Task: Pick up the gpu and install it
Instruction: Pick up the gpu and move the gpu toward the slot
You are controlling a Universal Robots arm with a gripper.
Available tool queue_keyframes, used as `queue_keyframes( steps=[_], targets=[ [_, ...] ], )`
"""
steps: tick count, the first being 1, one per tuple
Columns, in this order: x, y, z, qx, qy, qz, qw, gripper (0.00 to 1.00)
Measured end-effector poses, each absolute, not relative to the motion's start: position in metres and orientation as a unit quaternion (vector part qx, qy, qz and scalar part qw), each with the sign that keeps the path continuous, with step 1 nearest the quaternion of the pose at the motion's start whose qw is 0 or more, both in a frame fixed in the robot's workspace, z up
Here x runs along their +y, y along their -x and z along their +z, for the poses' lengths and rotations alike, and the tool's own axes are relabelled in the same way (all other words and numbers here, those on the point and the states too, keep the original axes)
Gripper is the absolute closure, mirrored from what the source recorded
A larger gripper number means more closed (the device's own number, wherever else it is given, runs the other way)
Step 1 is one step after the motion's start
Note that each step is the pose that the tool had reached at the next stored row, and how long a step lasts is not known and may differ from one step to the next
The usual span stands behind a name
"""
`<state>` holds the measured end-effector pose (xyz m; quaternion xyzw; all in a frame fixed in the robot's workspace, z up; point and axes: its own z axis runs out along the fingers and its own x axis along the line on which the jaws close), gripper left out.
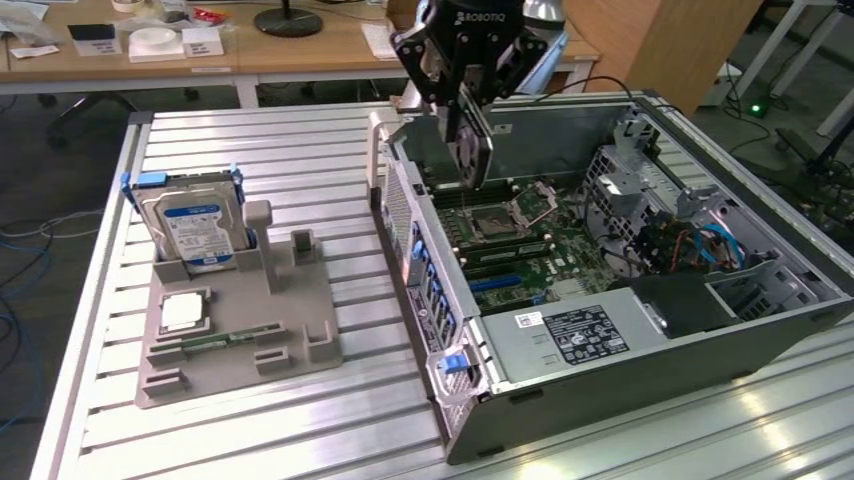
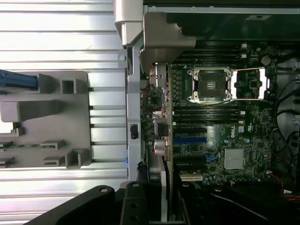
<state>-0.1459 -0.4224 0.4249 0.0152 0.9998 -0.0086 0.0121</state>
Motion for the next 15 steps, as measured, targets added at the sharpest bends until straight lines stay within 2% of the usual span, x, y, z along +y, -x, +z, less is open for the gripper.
queue_keyframes(
  steps=[15],
  targets=[
    [-0.422,0.115,0.425,1.0,-0.015,-0.009,0.011,0.72]
  ],
)
